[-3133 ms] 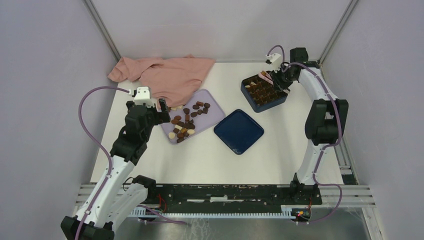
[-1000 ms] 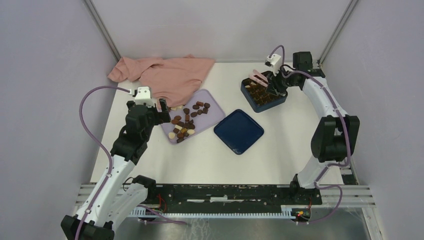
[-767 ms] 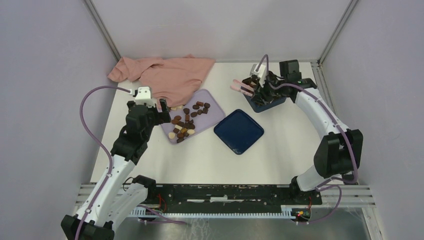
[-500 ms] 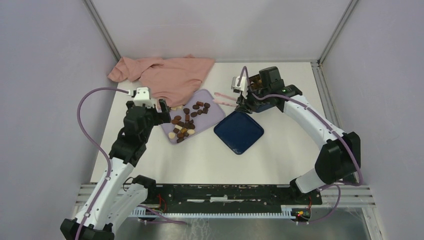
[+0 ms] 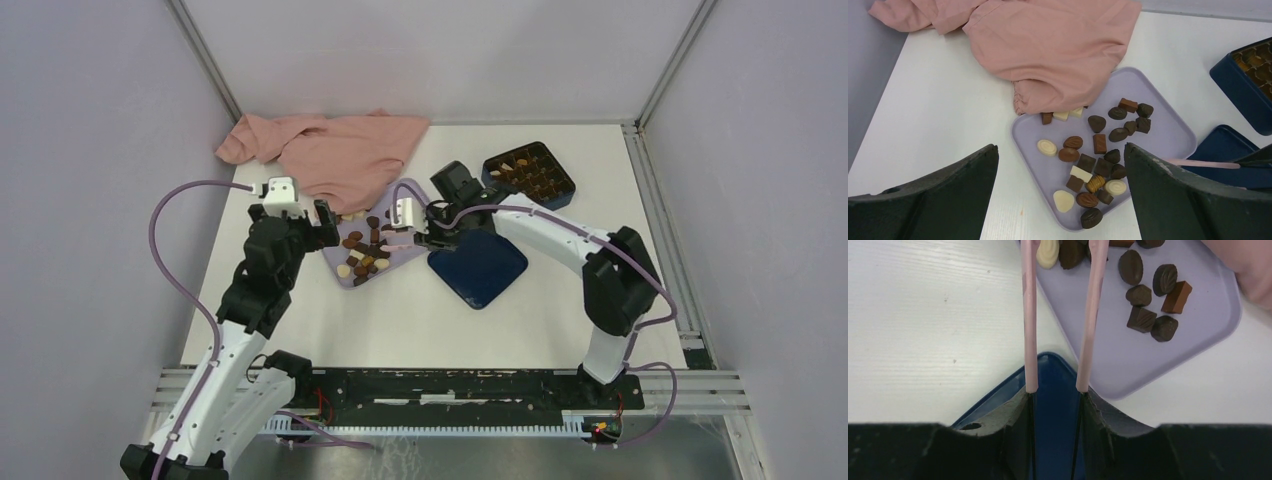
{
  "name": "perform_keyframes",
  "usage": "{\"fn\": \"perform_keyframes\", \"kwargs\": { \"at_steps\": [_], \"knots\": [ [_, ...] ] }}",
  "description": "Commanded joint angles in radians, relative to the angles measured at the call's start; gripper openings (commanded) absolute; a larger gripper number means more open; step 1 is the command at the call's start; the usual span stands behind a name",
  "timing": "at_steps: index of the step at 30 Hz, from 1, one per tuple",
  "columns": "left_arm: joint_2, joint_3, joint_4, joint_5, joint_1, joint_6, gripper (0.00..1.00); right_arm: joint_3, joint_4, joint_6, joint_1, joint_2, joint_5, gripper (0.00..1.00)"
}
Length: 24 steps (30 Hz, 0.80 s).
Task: Pack the chocolate
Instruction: Pick up the fake chocolate from the plate.
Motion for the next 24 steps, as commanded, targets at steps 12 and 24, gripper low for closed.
{"fn": "perform_keyframes", "kwargs": {
  "at_steps": [12,24],
  "knots": [
    [0.032,0.034,0.002,-0.005,0.005,0.033,1.00,0.117,-0.004,-0.008,0.021,0.190,0.232,0.40],
    [0.035,0.043,-0.005,0.043,0.007,0.033,1.00,0.141,-0.025,0.007,0.049,0.245,0.205,0.40]
  ]
}}
